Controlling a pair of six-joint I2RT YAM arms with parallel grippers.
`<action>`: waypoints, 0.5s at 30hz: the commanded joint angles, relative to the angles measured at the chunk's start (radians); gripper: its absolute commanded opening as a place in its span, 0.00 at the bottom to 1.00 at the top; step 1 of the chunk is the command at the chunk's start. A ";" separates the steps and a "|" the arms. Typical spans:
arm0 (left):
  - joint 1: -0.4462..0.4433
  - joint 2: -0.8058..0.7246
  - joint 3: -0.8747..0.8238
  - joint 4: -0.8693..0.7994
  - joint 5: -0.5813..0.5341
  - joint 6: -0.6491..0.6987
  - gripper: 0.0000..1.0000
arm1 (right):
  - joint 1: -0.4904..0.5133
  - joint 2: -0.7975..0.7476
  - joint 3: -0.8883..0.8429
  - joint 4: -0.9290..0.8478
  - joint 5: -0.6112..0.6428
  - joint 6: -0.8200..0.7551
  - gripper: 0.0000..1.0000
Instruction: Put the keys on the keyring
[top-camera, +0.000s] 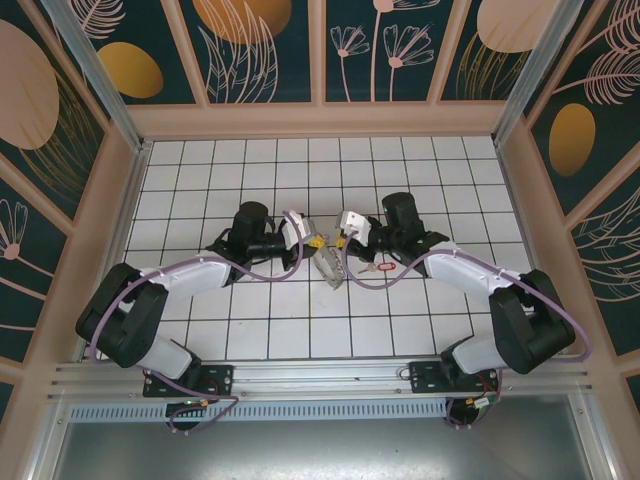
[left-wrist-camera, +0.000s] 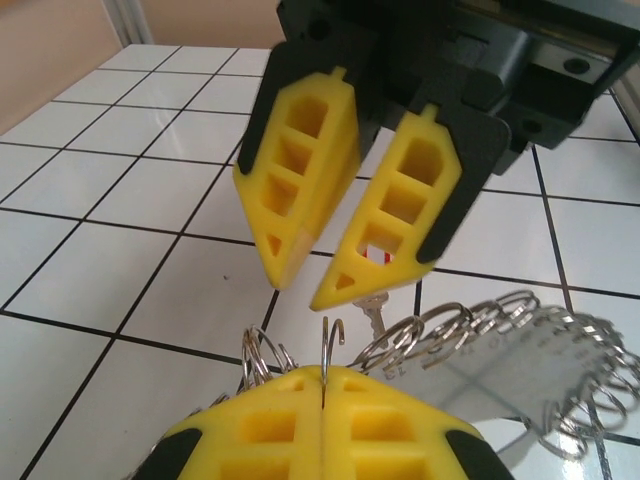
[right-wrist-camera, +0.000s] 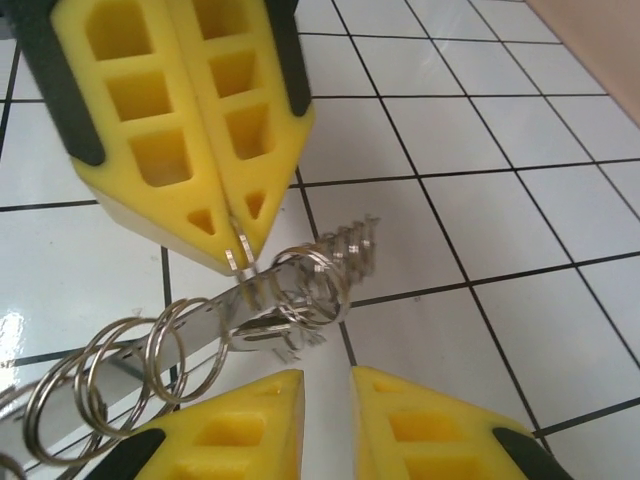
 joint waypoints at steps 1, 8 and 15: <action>-0.002 0.018 -0.002 0.130 0.013 -0.068 0.00 | 0.018 0.000 0.023 -0.016 -0.058 0.018 0.20; -0.001 0.067 -0.021 0.262 0.101 -0.144 0.00 | 0.041 -0.046 -0.038 0.062 -0.024 0.054 0.21; -0.001 0.082 -0.016 0.252 0.170 -0.106 0.00 | 0.030 -0.063 -0.007 -0.027 0.016 -0.007 0.22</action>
